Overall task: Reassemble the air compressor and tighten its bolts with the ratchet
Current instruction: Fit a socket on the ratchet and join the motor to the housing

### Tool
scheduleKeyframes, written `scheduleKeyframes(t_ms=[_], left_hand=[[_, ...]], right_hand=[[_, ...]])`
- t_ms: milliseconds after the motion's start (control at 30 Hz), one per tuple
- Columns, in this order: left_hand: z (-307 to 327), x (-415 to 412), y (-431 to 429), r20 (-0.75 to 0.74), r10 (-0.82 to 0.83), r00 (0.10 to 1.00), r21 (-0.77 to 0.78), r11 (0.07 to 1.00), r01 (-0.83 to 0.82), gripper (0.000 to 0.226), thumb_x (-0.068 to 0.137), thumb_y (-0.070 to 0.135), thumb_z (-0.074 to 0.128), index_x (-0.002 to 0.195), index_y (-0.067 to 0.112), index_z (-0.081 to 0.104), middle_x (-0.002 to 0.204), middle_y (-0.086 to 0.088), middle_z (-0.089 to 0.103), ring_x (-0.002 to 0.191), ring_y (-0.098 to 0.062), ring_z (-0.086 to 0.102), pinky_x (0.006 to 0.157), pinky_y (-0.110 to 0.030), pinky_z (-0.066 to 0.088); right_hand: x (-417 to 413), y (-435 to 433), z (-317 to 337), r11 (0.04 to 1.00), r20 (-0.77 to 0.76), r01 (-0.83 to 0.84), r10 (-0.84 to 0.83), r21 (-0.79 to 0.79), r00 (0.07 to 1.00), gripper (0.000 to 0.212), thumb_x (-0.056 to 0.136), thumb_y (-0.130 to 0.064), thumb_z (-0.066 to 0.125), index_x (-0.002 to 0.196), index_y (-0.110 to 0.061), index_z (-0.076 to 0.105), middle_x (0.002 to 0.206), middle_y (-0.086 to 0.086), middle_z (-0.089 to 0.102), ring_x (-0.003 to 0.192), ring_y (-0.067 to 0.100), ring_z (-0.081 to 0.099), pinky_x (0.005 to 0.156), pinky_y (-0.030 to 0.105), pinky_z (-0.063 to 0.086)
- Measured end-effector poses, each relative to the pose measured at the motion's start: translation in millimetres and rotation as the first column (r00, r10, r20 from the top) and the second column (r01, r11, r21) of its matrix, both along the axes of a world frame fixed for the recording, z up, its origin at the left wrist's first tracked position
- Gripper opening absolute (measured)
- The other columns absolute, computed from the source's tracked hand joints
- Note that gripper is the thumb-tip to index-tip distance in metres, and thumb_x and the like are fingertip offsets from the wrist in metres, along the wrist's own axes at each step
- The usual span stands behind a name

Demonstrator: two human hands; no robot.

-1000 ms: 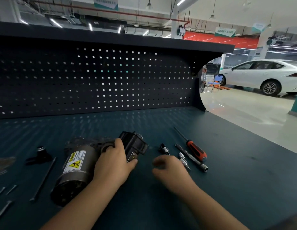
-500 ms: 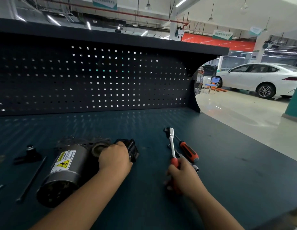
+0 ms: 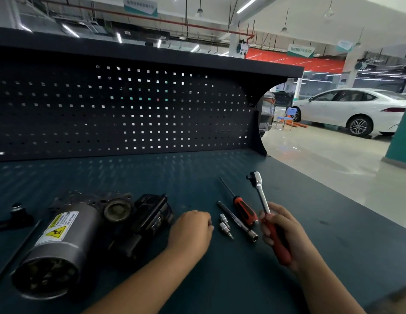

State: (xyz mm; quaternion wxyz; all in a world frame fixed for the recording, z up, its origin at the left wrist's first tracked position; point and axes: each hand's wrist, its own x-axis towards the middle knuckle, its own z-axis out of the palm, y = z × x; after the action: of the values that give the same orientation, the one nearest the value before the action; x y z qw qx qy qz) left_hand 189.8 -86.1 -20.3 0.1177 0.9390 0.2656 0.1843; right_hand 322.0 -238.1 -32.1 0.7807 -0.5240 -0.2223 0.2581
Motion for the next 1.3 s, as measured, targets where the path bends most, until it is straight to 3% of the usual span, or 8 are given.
scheduleKeyframes(t_ms=[167, 400, 567, 733, 867, 1000, 1167, 1300], left_hand=[[0, 51, -27, 0.002, -0.128, 0.992, -0.06, 0.99, 0.128, 0.031, 0.091, 0.046, 0.051, 0.093, 0.021, 0.069, 0.096, -0.003, 0.066, 0.096, -0.023, 0.059, 0.069, -0.027, 0.039], [0, 111, -50, -0.25, 0.077, 0.965, -0.242, 0.96, -0.14, 0.031, 0.092, 0.022, 0.049, 0.119, 0.012, 0.06, 0.126, -0.01, 0.059, 0.117, -0.027, 0.056, 0.09, -0.034, 0.045], [5, 127, -45, -0.404, 0.097, 0.91, -0.447, 0.846, -0.289, 0.05, 0.092, 0.033, 0.053, 0.136, 0.012, 0.046, 0.142, -0.009, 0.046, 0.132, -0.028, 0.042, 0.103, -0.038, 0.038], [8, 109, -40, -0.303, 0.067, 0.951, -0.477, 0.853, -0.212, 0.039, 0.086, 0.039, 0.059, 0.11, 0.008, 0.062, 0.107, -0.01, 0.065, 0.098, -0.025, 0.063, 0.08, -0.031, 0.049], [24, 85, -23, 0.003, 0.13, 0.992, -0.918, 0.394, -0.049, 0.028, 0.089, 0.026, 0.048, 0.064, 0.014, 0.047, 0.046, 0.002, 0.041, 0.03, -0.007, 0.031, 0.034, -0.017, 0.023], [45, 50, -10, 0.193, 0.092, 0.977, -0.944, -0.256, 0.21, 0.021, 0.082, 0.02, 0.047, 0.061, 0.016, 0.044, 0.038, 0.01, 0.031, 0.03, 0.0, 0.028, 0.029, -0.007, 0.018], [68, -2, -18, 0.467, 0.017, 0.884, -0.848, -0.273, 0.454, 0.013, 0.072, 0.024, 0.06, 0.068, 0.012, 0.063, 0.063, 0.0, 0.057, 0.054, -0.009, 0.055, 0.041, -0.016, 0.046], [89, -34, -22, 0.57, 0.128, 0.812, -0.776, -0.243, 0.583, 0.007, 0.072, 0.014, 0.059, 0.07, 0.009, 0.064, 0.074, -0.006, 0.063, 0.063, -0.016, 0.063, 0.048, -0.023, 0.053]], right_hand=[[2, 0, -9, 0.999, 0.123, -0.007, 0.012, -0.041, 0.992, 0.018, 0.097, -0.02, 0.043, 0.108, -0.008, 0.052, 0.063, 0.007, 0.051, 0.035, 0.016, 0.04, 0.032, 0.019, 0.032], [4, -1, -10, 0.998, 0.192, -0.059, 0.05, 0.038, 0.98, 0.039, 0.099, -0.007, 0.037, 0.125, -0.029, 0.056, 0.06, 0.007, 0.049, 0.036, 0.016, 0.038, 0.034, 0.019, 0.035], [2, -5, -7, 0.99, 0.114, -0.074, 0.059, 0.124, 0.992, 0.038, 0.09, 0.004, 0.037, 0.121, -0.011, 0.055, 0.062, 0.009, 0.051, 0.04, 0.016, 0.041, 0.036, 0.022, 0.036], [0, -13, -3, 0.963, -0.077, -0.157, 0.178, 0.22, 0.981, 0.033, 0.078, -0.01, 0.046, 0.11, -0.009, 0.053, 0.063, 0.01, 0.054, 0.03, 0.009, 0.032, 0.029, 0.012, 0.027], [-2, -13, -4, 0.969, -0.126, -0.115, 0.144, 0.217, 0.981, 0.034, 0.087, -0.038, 0.044, 0.106, -0.013, 0.057, 0.049, 0.002, 0.037, 0.03, 0.007, 0.027, 0.03, 0.014, 0.027], [-7, -10, 3, 0.912, -0.223, -0.153, 0.251, 0.38, 0.942, 0.004, 0.082, -0.015, 0.046, 0.085, -0.014, 0.047, 0.051, -0.003, 0.036, 0.037, 0.004, 0.024, 0.035, 0.016, 0.032], [-38, -2, 31, 0.917, -0.107, -0.265, 0.308, 0.299, 0.945, 0.05, 0.083, -0.06, 0.035, 0.062, -0.015, 0.048, 0.047, -0.003, 0.026, 0.04, 0.008, 0.012, 0.035, 0.019, 0.025], [-74, -10, 50, 0.994, 0.475, -0.109, 0.106, -0.022, 0.874, 0.064, 0.071, -0.079, 0.046, 0.05, -0.021, 0.032, 0.048, -0.009, 0.027, 0.042, 0.004, 0.021, 0.042, 0.016, 0.02]])
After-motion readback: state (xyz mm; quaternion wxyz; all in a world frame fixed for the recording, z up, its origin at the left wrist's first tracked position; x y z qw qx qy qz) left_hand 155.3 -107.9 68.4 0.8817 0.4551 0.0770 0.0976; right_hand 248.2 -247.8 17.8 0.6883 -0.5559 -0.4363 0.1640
